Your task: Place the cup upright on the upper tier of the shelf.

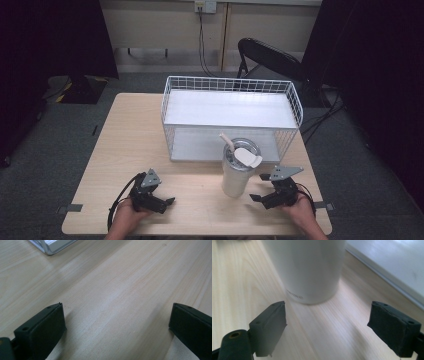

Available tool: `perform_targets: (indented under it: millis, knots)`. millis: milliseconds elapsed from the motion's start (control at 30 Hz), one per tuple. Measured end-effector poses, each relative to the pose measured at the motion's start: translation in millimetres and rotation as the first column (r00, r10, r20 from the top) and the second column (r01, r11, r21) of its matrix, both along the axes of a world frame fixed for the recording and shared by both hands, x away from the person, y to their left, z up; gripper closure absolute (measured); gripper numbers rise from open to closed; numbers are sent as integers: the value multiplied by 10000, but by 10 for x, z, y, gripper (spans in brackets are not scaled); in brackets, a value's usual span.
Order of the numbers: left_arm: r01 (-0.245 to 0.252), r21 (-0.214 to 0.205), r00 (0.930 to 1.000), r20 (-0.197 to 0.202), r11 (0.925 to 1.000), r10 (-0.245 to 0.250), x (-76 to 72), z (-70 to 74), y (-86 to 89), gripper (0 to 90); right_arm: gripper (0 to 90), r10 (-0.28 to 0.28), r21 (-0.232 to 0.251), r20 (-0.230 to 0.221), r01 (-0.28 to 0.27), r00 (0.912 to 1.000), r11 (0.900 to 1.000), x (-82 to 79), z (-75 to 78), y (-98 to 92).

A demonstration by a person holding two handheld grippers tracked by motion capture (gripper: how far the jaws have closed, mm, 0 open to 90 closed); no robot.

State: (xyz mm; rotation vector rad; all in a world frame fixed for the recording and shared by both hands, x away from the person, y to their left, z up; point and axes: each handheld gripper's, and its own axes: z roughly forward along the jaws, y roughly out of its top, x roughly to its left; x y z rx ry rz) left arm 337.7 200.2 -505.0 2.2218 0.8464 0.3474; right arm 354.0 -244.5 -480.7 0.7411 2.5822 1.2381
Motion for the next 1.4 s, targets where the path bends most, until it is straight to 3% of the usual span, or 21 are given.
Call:
perform_targets:
  millis: [233, 567, 900, 1400]
  knots:
    - [-3, -1, 10000, 5, 10000, 3, 0, 0, 0, 0, 135, 488, -76, 419, -485, 9979, 9988, -22, 124, 105]
    - [-5, -3, 10000, 5, 10000, 5, 0, 0, 0, 0, 135, 416, 684, 536, -452, 9977, 9966, 25, 243, 135]
    - [-5, -2, 10000, 7, 10000, 5, 0, 0, 0, 0, 126, 447, 1434, 414, -502, 9981, 9884, 114, 337, 203]
    - [-2, -2, 10000, 4, 10000, 2, 0, 0, 0, 0, 111, 702, 1832, 728, -825, 9949, 9796, 141, 358, 363]
